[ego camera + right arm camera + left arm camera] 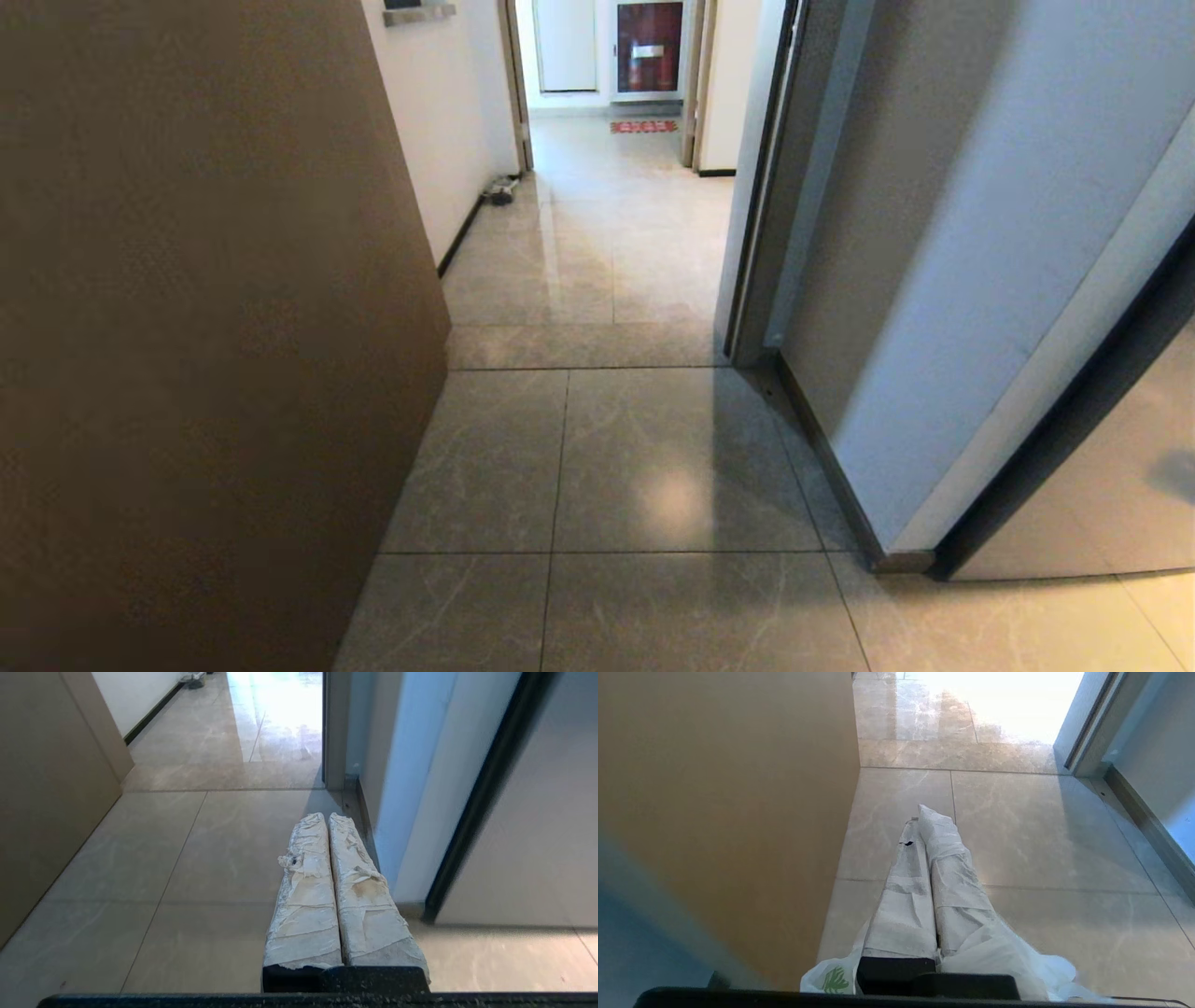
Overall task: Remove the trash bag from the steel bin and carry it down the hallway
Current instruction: Put the trash bag at the door
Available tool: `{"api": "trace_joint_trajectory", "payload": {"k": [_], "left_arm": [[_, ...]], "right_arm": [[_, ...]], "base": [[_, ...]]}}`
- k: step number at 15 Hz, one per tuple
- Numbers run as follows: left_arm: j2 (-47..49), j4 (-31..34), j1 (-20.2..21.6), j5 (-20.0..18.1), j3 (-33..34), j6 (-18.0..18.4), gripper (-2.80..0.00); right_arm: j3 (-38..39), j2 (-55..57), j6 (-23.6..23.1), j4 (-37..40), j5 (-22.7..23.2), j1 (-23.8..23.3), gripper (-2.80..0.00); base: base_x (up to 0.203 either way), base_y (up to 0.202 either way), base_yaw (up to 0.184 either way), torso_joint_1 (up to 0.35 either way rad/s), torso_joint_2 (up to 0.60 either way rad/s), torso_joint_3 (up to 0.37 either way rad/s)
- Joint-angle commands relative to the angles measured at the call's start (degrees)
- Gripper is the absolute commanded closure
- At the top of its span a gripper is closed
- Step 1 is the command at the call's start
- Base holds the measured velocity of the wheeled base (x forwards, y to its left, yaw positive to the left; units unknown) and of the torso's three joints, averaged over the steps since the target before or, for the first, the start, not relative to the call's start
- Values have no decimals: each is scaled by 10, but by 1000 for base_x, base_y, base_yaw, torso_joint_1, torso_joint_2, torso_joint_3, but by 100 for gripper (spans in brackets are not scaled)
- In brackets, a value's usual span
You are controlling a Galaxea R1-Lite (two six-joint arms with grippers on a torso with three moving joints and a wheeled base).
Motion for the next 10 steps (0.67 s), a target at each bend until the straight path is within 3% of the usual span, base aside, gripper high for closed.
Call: {"api": "trace_joint_trajectory", "payload": {"k": [1,10], "left_arm": [[1,0,0,0,0,0,0],[1,0,-1,0,0,1,0]], "right_arm": [[21,0,-1,-1,0,0,0],[22,0,0,-1,0,0,0]], "base": [[192,0,3,4,7,4],[192,0,1,1,2,2]]}}
